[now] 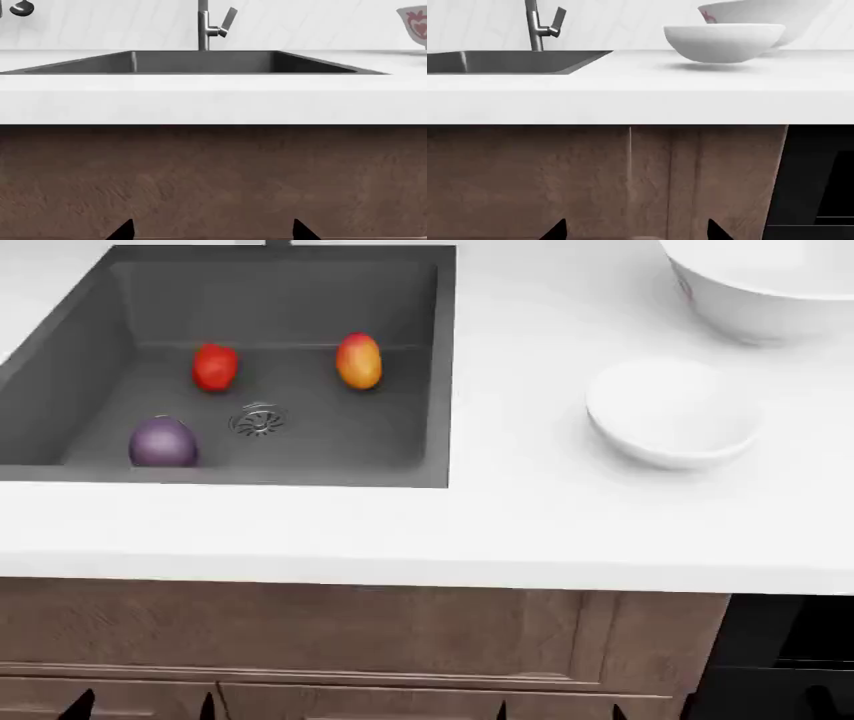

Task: Pick the eggplants and mangos from the sink and place them in one bowl. Place the bell pepper in the other bowl. Then turn off the sink faucet.

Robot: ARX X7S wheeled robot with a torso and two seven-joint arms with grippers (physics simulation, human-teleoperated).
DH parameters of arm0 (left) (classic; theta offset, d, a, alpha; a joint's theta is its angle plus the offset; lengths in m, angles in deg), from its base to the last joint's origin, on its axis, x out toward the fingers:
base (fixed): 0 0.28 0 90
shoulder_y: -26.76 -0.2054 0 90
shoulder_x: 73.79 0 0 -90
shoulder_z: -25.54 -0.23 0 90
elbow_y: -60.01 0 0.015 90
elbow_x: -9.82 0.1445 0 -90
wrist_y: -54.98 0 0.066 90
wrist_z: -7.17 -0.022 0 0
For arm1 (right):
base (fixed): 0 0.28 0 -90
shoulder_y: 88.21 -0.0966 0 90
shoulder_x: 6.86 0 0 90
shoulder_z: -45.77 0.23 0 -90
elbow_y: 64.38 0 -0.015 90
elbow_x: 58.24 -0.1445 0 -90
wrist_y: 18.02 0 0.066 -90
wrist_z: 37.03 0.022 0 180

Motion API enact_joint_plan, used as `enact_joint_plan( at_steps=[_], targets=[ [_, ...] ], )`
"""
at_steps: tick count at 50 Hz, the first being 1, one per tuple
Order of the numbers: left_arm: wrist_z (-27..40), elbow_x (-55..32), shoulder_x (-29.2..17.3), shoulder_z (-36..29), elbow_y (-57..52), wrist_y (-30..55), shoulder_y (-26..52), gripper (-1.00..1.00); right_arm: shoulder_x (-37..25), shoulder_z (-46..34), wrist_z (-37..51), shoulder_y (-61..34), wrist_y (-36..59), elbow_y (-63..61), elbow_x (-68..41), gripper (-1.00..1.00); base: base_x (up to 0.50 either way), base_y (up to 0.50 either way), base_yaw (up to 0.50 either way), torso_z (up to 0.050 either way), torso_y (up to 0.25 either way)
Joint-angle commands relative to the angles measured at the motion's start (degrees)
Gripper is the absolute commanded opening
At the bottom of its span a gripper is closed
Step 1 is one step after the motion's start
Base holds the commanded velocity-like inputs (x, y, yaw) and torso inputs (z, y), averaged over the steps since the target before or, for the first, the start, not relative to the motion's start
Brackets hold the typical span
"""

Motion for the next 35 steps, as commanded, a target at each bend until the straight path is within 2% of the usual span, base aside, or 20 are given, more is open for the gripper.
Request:
enact_joint_plan(
  at_steps=[1, 35],
  targets=[
    [0.78, -1.13, -0.99, -0.96, -0.31, -0.18, -0.26, 1.00, -0.85, -1.01, 1.33, 0.02, 0.36, -0.06, -0.93, 1.00, 0.00, 0.00, 0.00, 0.000, 0.000],
    [5.02, -3.88, -4.70, -5.62, -0.51, -0.35, -0.22, 1.00, -4.90, -5.91, 6.24, -0.04, 1.51, -0.67, -3.33, 1.00, 0.00, 0.02, 0.00, 0.000, 0.000]
  ],
)
